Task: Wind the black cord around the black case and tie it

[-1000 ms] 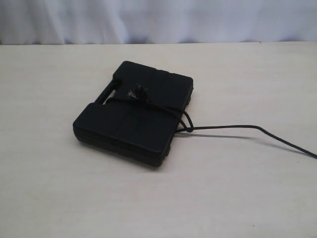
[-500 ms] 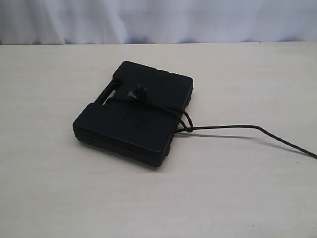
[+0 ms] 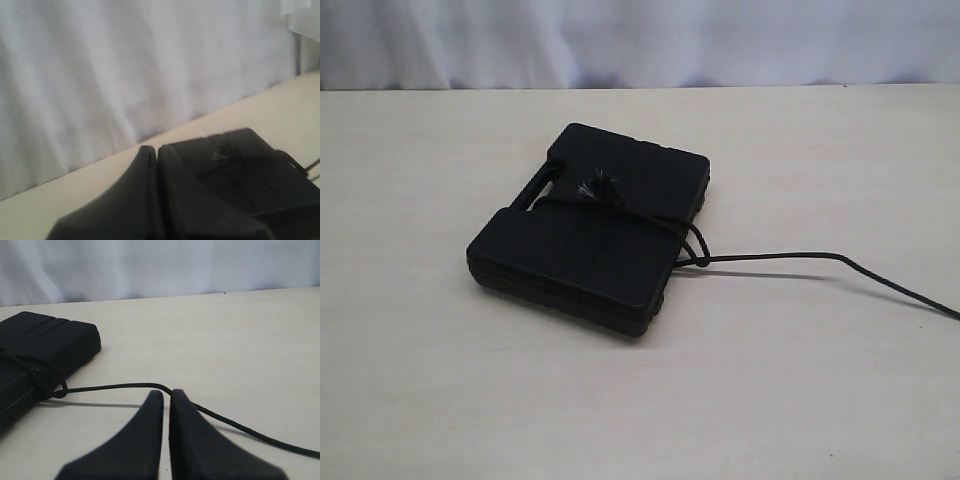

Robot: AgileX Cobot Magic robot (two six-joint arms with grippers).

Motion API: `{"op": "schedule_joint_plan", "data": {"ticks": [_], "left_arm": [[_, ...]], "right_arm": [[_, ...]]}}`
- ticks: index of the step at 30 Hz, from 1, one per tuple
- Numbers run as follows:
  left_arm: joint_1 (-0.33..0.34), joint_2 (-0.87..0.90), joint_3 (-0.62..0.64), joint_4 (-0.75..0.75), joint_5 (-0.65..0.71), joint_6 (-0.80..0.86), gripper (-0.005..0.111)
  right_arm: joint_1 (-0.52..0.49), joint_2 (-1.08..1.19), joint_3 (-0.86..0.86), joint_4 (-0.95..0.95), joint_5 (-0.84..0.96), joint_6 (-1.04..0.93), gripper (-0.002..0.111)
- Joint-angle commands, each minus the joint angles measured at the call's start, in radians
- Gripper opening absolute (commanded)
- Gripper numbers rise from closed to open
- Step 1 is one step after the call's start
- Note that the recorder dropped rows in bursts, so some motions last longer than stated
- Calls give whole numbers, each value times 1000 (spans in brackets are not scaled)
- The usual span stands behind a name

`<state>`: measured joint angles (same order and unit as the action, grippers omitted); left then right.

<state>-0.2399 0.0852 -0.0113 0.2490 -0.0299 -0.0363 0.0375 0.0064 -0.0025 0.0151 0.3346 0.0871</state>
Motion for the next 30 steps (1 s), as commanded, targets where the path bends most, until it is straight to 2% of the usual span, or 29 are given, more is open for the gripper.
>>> {"op": "schedule_joint_plan", "data": {"ticks": [1, 5, 10, 13, 30], "left_arm": [[93, -85, 11, -53, 110, -70, 0], [178, -85, 11, -113, 179, -94, 0], [276, -85, 11, -113, 293, -174, 0], [309, -85, 11, -113, 327, -175, 0], [315, -85, 11, -109, 353, -172, 0]], "right_arm": [[-2, -6, 3, 4, 5, -1, 4], [-2, -6, 3, 4, 7, -1, 4], [-2, -6, 3, 4, 7, -1, 4], [-2, -6, 3, 4, 7, -1, 4], [-2, -6, 3, 4, 7, -1, 4]]}}
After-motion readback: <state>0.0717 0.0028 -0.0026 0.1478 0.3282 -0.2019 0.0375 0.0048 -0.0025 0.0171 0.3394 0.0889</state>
